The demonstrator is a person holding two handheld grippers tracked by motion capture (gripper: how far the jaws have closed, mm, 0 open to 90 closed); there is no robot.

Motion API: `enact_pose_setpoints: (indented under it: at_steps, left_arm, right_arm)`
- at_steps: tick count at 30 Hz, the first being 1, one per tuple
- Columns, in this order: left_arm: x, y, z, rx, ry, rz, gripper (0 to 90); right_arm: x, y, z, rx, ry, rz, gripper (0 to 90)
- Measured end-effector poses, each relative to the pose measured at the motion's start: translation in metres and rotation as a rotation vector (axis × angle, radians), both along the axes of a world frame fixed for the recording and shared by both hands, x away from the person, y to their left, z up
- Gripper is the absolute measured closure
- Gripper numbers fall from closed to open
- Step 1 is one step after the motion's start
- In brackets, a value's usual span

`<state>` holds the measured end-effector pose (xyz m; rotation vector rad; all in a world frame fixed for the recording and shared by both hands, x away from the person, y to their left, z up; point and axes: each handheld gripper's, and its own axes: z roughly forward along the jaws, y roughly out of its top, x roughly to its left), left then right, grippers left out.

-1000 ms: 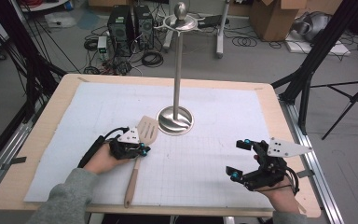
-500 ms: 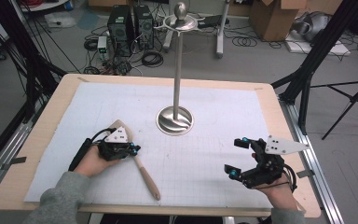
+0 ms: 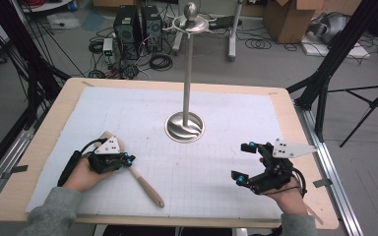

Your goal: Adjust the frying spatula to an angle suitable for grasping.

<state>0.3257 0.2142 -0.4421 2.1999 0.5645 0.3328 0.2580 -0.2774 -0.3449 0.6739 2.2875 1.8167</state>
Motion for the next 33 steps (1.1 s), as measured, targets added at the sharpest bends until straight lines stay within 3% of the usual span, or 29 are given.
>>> enact_pose_setpoints:
  at_steps: [8, 10, 11, 12, 13, 14, 15, 16, 21, 30, 33]
  left_arm:
    - [-0.010, 0.019, 0.001, 0.002, 0.005, 0.047, 89.9]
    - [-0.013, 0.023, 0.002, -0.016, -0.001, 0.048, 89.9]
    - [-0.016, 0.028, 0.007, -0.064, -0.005, 0.034, 89.8]
    - [-0.016, 0.028, 0.007, -0.064, -0.005, 0.034, 89.8]
    - [-0.021, 0.028, 0.014, -0.138, -0.011, -0.012, 89.8]
    - [-0.021, 0.028, 0.014, -0.138, -0.011, -0.012, 89.8]
    - [-0.028, 0.023, 0.018, -0.171, -0.018, -0.081, 89.7]
    - [-0.028, 0.023, 0.018, -0.171, -0.018, -0.081, 89.7]
    - [-0.043, 0.005, 0.016, -0.143, -0.005, -0.185, 89.6]
    - [-0.058, 0.001, 0.006, -0.125, 0.046, -0.234, 89.6]
    - [-0.064, -0.002, -0.001, -0.098, 0.074, -0.270, 89.5]
  right_arm:
    - [0.010, 0.011, 0.001, 0.005, 0.001, 0.032, 1.8]
    - [0.013, 0.015, 0.001, 0.001, 0.006, 0.046, 1.8]
    - [0.014, 0.017, 0.001, -0.001, 0.008, 0.049, 1.8]
    - [0.014, 0.017, 0.001, -0.001, 0.008, 0.049, 1.8]
    - [0.016, 0.018, 0.001, -0.001, 0.008, 0.055, 1.8]
    - [0.016, 0.018, 0.001, -0.001, 0.008, 0.055, 1.8]
    - [0.017, 0.018, 0.001, 0.005, 0.005, 0.054, 1.8]
    - [0.017, 0.018, 0.001, 0.005, 0.005, 0.054, 1.8]
    - [0.018, 0.016, 0.003, 0.022, 0.001, 0.051, 1.8]
    - [0.022, 0.018, 0.004, 0.029, -0.009, 0.061, 1.8]
    - [0.023, 0.018, 0.004, 0.036, -0.006, 0.061, 1.8]
